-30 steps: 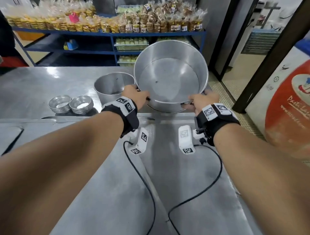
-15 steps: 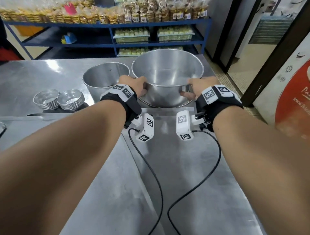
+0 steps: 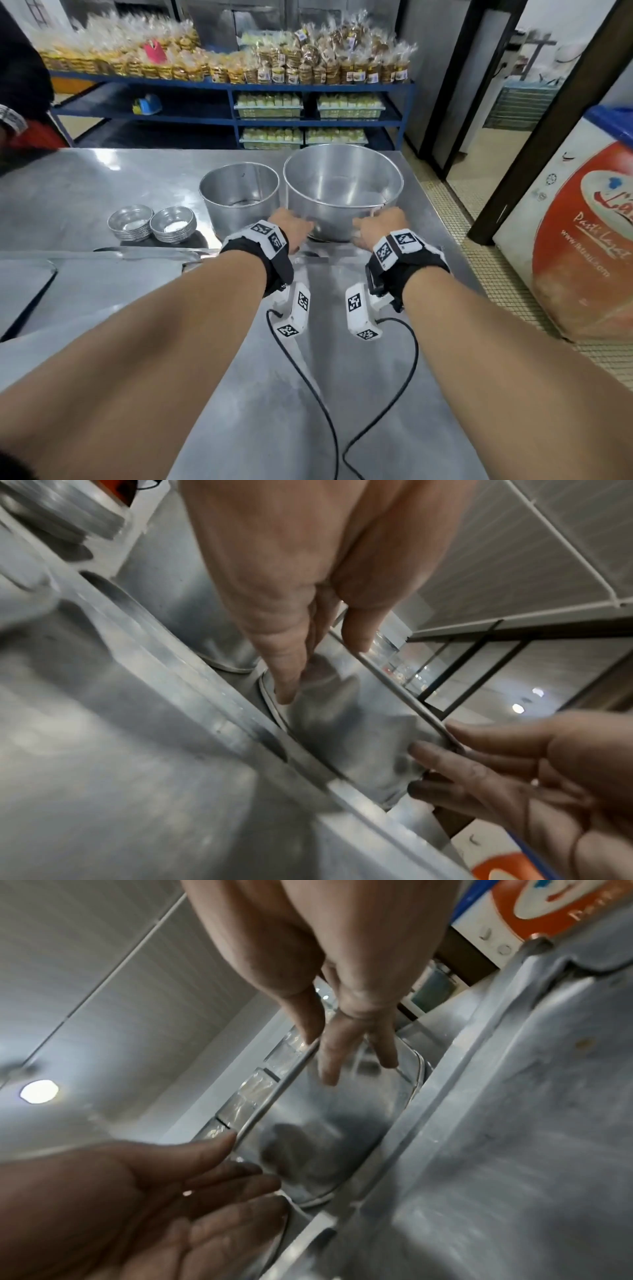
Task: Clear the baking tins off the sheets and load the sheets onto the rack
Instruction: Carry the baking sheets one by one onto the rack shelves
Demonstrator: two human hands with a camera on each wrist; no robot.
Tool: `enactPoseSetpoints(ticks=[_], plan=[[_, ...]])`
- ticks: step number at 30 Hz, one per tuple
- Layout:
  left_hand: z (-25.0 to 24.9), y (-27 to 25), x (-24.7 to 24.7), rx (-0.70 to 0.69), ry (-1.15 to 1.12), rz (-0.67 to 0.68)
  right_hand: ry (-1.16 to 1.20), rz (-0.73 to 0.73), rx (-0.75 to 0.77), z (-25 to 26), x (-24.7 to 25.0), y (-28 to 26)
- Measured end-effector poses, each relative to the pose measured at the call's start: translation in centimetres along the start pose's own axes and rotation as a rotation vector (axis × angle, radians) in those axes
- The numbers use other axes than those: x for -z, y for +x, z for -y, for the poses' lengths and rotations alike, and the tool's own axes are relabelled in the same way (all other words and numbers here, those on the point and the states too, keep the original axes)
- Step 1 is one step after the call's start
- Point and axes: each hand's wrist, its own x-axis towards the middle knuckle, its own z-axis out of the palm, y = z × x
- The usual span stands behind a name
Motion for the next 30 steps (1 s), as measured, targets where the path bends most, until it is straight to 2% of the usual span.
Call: enactPoseSetpoints(ticks=[1,4,7,10,14,22,27,30], plan=[[0.1,-0.7,0.7,0.076,-0.102,-0.026,-0.049,0.023,0.015,0.9,0.3,-2.1],[0.6,-3.0,2.6,0.002,0.117,-0.002,-0.165,0.029,0.033,2.8,0.3,-7.6],[1.1,-6.2,5.8,-0.016,0.224,0.075,-0.468,0.069,0.128,4.2,0.2,-13.2],[1.5,-11.0,9.6,-0.056,0.405,0.103,-0.692,0.133,0.177,5.4,-0.5,-19.4],[4.1,-18.4,14.5,-0.129,0.644,0.143,-0.83,0.197,0.18,6.4,-2.0,-28.5],[14.2,-32.8,22.7,-0.088,0.846,0.223,-0.932,0.318,0.201,3.6,-7.7,-46.4],[23.9,-40.1,25.7,0.008,0.929,0.289,-0.925,0.38,0.097,0.7,-12.8,-55.0],[30.0,-44.8,26.4,0.076,0.948,0.257,-0.934,0.414,0.026,-0.7,-15.2,-59.0]])
